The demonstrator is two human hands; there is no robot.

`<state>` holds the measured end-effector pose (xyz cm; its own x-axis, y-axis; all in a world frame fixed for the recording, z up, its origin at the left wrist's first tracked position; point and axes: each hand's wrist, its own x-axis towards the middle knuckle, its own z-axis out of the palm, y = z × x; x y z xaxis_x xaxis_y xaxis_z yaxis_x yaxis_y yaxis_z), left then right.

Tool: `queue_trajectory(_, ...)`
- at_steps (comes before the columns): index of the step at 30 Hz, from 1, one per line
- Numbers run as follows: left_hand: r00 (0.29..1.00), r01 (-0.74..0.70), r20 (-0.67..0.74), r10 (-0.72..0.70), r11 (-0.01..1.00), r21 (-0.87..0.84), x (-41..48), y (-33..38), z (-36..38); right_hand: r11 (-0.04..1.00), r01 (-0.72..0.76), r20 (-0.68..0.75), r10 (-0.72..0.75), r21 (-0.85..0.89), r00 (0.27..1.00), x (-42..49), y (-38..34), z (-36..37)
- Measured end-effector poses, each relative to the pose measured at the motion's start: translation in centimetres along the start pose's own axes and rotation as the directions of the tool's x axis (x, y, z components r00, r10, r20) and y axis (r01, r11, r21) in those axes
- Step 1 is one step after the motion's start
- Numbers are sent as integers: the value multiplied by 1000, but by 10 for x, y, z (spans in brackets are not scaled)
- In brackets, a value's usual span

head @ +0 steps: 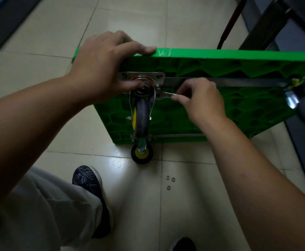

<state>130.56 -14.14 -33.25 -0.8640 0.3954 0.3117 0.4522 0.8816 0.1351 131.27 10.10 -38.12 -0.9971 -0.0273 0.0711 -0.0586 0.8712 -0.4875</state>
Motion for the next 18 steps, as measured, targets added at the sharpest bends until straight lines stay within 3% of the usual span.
queue_trajectory(3,1000,-3,7,3,1000,4,-2,0,-1,977,151,-6,-153,-149,988,-9,1,-7)
queue_trajectory(5,1000,-11,11,11,1000,0,-2,0,-1,970,238,18,-237,-49,971,-17,19,-3)
queue_trajectory(7,1000,-16,12,16,1000,0,-2,-1,0,956,187,-33,-184,225,982,-29,38,16)
queue_trajectory(8,1000,-15,13,15,1000,-2,-2,-2,0,893,101,-71,-77,438,994,-36,43,28)
queue_trajectory(10,1000,-8,15,8,1000,-1,-1,-1,0,612,-61,-58,173,788,983,-50,39,55)
queue_trajectory(12,1000,5,15,-5,1000,3,0,-1,0,377,-138,8,325,916,946,-63,24,77)
queue_trajectory(14,1000,12,11,-12,1000,5,0,0,0,224,-205,97,417,953,904,-72,7,97)
queue_trajectory(16,1000,10,11,-10,1000,1,0,2,-1,138,-269,179,459,953,870,-80,-6,114)
queue_trajectory(18,1000,10,10,-10,1000,-1,-1,1,-2,174,-322,224,424,931,878,-89,-9,131)
